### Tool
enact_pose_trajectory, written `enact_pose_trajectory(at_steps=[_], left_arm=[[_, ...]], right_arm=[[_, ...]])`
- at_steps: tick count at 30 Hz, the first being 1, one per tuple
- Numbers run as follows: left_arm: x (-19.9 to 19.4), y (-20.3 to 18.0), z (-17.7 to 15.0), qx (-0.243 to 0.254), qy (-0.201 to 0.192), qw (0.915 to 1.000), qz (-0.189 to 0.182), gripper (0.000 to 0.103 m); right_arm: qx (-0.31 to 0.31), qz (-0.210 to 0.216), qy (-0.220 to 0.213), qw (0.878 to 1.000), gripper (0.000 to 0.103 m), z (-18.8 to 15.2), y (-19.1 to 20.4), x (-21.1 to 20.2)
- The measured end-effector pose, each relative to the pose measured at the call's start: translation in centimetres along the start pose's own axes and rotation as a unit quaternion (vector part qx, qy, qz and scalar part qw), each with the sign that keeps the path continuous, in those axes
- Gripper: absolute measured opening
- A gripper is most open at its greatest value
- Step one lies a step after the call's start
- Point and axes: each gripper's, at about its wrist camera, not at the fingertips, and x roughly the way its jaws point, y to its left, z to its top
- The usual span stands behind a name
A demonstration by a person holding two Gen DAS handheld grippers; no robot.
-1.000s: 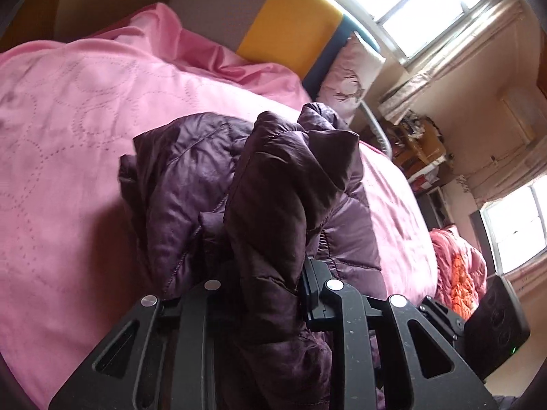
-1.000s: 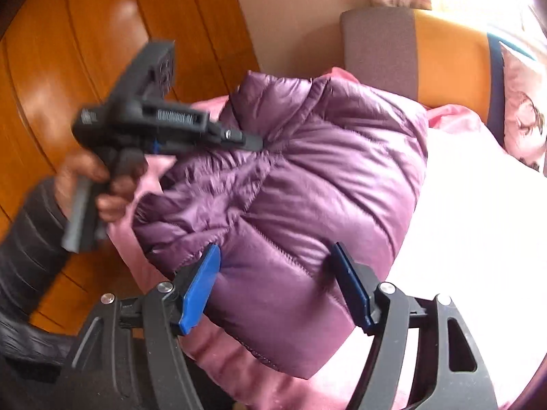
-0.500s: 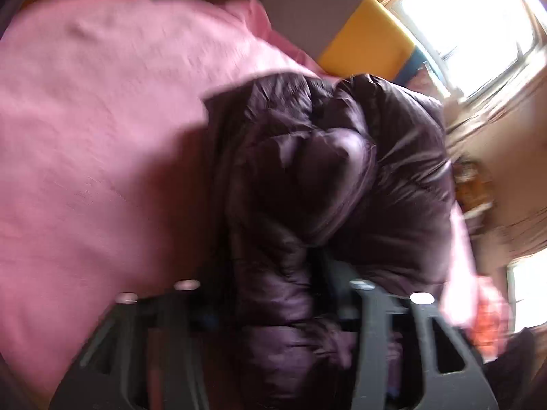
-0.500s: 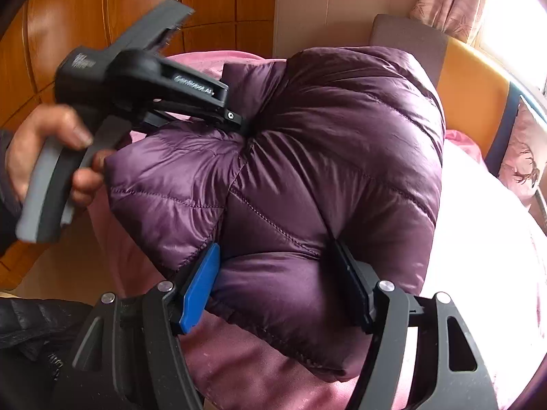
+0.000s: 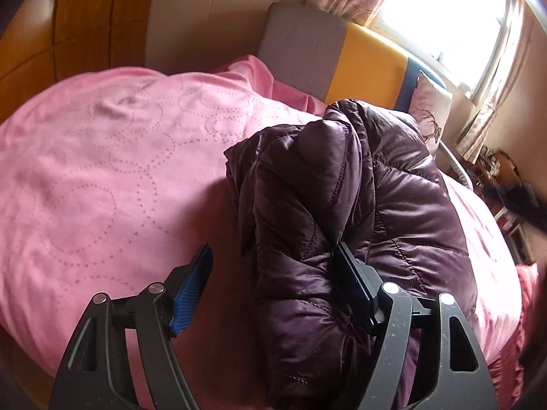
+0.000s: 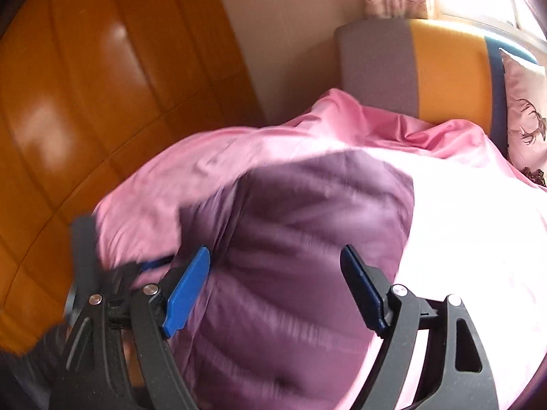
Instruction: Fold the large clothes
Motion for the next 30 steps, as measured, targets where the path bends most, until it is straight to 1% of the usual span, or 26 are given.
enact_pose_trajectory(at_steps=[2, 3, 5, 8, 10, 12, 14, 16, 19, 23, 26, 28, 30], left_arm=[[0.3, -0.2, 0.1, 0.01, 0.0, 0.9999, 0.006, 0.072], [0.1, -0.4, 0.0, 0.013, 0.0, 0.9999, 0.007, 0.072], [0.4, -0.6, 0.1, 0.022, 0.0, 0.9997, 0.011, 0.072], [0.5, -0.8, -0.2, 0.028, -0.001, 0.9995, 0.012, 0.072], [0.7, -0.7, -0.2, 0.03, -0.001, 0.9995, 0.014, 0.072], [1.0, -0.7, -0.2, 0.03, 0.0, 0.9995, 0.013, 0.072], [1.3, -0.6, -0.3, 0.033, 0.001, 0.9993, 0.015, 0.072], [1.4, -0.6, -0.4, 0.035, 0.002, 0.9993, 0.016, 0.072], [1.6, -0.4, -0.5, 0.031, 0.004, 0.9994, 0.015, 0.072], [1.7, -0.3, -0.7, 0.03, 0.005, 0.9994, 0.015, 0.072], [1.6, -0.5, -0.9, 0.034, 0.003, 0.9993, 0.017, 0.072], [1.4, -0.6, -1.0, 0.037, 0.002, 0.9992, 0.018, 0.072], [1.1, -0.8, -1.1, 0.039, -0.002, 0.999, 0.021, 0.072]], right_arm=[[0.004, -0.015, 0.016, 1.0, 0.079, 2.4, -0.1, 2.9], [-0.004, -0.03, 0.026, 0.999, 0.079, 3.5, -0.1, 4.4], [-0.01, -0.061, 0.053, 0.997, 0.079, 4.5, -0.2, 7.2], [-0.007, -0.087, 0.1, 0.991, 0.08, 5.2, -0.9, 10.7], [-0.012, -0.097, 0.126, 0.987, 0.082, 4.2, -0.4, 12.9], [-0.021, -0.109, 0.146, 0.983, 0.084, 3.5, -0.7, 14.2], [-0.027, -0.116, 0.159, 0.98, 0.086, 2.6, -0.6, 14.6], [-0.031, -0.121, 0.169, 0.978, 0.088, 2.3, -0.5, 15.6], [-0.033, -0.128, 0.175, 0.976, 0.091, 1.4, -0.5, 16.7], [-0.039, -0.136, 0.172, 0.975, 0.092, 1.2, -0.6, 16.9], [-0.034, -0.121, 0.146, 0.981, 0.093, 1.5, -0.4, 15.2], [-0.02, -0.105, 0.123, 0.987, 0.099, 1.6, -0.6, 13.3], [-0.002, -0.098, 0.102, 0.99, 0.101, 1.5, -1.2, 11.3]])
